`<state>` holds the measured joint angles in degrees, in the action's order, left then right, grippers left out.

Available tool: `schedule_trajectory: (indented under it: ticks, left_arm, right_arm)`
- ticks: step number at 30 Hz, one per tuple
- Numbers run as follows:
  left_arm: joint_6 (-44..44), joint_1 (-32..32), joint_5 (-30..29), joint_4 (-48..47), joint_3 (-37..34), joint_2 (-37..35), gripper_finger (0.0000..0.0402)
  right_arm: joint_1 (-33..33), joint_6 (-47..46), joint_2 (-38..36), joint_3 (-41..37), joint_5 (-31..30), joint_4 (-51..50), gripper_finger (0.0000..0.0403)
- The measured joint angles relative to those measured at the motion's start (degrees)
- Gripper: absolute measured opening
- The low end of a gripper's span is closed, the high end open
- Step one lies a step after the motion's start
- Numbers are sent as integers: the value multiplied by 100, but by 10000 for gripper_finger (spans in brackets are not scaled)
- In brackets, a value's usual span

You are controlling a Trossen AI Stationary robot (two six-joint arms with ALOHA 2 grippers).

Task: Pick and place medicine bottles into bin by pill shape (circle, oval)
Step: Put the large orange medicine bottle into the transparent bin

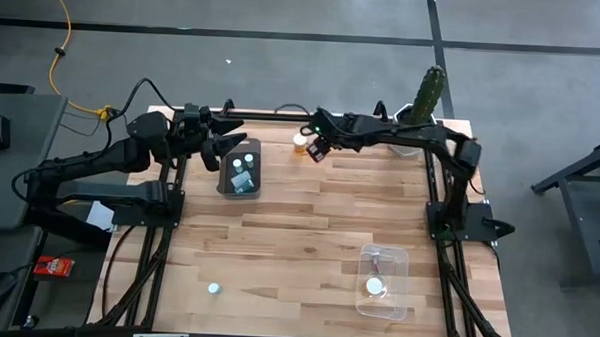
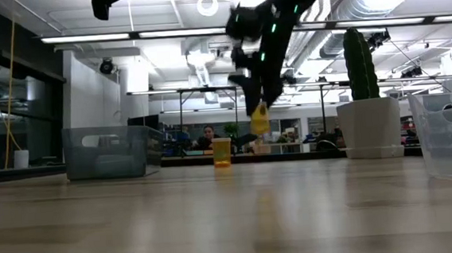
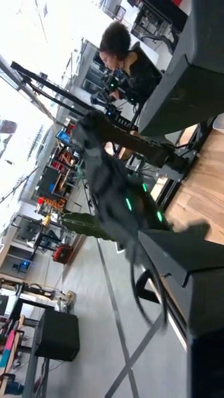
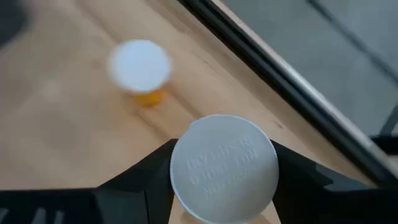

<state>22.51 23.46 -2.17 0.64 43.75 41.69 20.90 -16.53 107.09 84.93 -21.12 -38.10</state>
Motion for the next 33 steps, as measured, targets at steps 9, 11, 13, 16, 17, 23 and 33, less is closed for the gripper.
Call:
schedule_trajectory:
  ticks: [9,11,13,16,17,23,33]
  left_arm:
    - [-16,0,2,-615,-1,0,245]
    - [-16,0,46,-697,-2,12,245]
    - [-16,0,193,-706,-2,38,245]
    - [-16,-9,504,-649,-2,83,245]
    - [-17,-38,598,-640,-2,92,245]
    - [-60,-598,599,-516,-2,260,245]
    - [-109,-1685,-352,188,-2,770,245]
  right_arm:
    - [-1464,-141,-2292,-1730,454,1040,204]
    - [-1864,-532,-2810,-2195,503,1487,204]
    - [-2241,-891,-3222,-2548,477,1877,204]
    - [-2685,-1155,-3600,-2789,253,2253,204]
    - [-2791,-1173,-3658,-2807,155,2288,204]
    - [-3036,-997,-3643,-2621,188,2314,204]
    - [-3044,-1134,-3638,-2608,837,2218,204]
